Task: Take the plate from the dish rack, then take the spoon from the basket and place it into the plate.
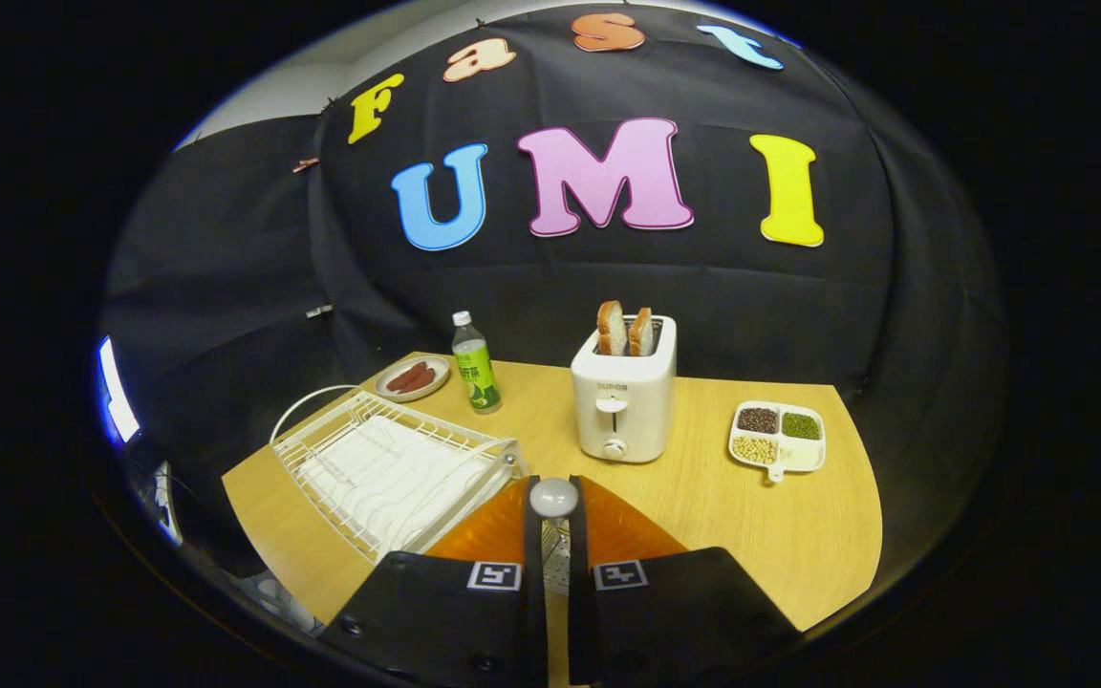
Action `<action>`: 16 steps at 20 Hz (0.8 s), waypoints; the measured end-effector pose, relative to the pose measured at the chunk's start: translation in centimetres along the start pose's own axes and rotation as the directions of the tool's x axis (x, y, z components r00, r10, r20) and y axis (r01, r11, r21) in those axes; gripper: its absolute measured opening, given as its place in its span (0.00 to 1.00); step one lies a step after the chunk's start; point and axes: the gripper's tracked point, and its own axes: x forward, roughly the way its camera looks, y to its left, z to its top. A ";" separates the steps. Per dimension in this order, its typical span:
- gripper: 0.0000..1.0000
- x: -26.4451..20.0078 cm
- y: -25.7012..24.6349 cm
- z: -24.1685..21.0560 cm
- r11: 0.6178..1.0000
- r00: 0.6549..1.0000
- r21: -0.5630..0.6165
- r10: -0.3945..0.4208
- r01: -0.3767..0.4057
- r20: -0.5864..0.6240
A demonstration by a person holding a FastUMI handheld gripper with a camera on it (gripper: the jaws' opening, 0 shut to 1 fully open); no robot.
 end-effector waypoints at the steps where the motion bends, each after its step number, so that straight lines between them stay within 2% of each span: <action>1: 0.13 -0.7 0.6 0.0 1.000 1.000 0.002 0.025 -0.025 -0.007; 8: 0.13 -5.0 5.3 -2.7 0.981 0.980 -0.028 0.190 -0.192 -0.061; 12: 0.13 -5.4 7.3 -6.5 0.970 0.962 -0.029 0.235 -0.241 -0.143; 16: 0.13 -5.0 8.1 -8.9 0.967 0.953 -0.036 0.243 -0.253 -0.180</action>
